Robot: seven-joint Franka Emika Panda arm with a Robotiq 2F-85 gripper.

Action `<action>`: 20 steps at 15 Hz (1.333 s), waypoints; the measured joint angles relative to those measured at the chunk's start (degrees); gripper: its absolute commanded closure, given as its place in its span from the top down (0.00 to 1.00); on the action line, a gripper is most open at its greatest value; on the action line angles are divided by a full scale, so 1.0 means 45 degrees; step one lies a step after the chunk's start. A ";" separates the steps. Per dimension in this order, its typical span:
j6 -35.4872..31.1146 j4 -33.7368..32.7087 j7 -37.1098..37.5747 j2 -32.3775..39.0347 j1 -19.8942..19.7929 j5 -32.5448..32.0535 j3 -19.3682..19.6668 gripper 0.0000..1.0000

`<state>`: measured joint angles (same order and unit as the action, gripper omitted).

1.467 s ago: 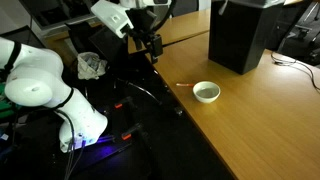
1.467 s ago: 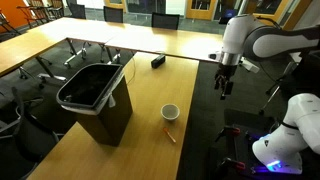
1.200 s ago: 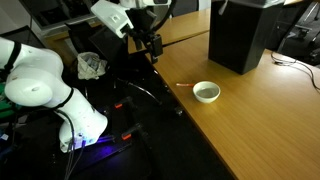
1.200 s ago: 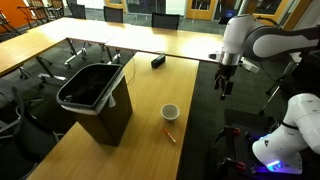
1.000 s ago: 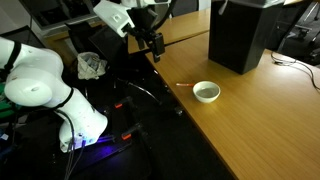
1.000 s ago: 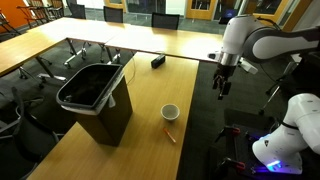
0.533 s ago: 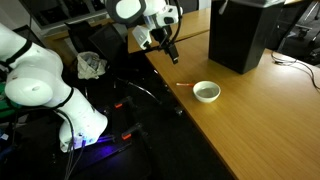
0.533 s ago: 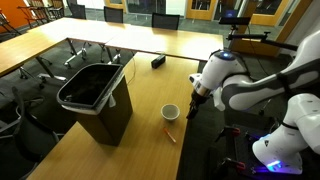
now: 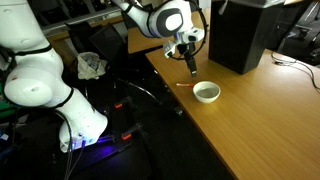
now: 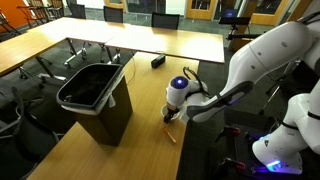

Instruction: Move the bowl to the right

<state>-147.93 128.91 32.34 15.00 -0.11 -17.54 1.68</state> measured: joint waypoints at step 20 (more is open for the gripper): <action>0.2555 -0.5214 0.1157 0.5603 0.2655 0.0042 0.2520 0.07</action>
<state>-136.43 105.44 37.55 40.22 11.84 -17.35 13.02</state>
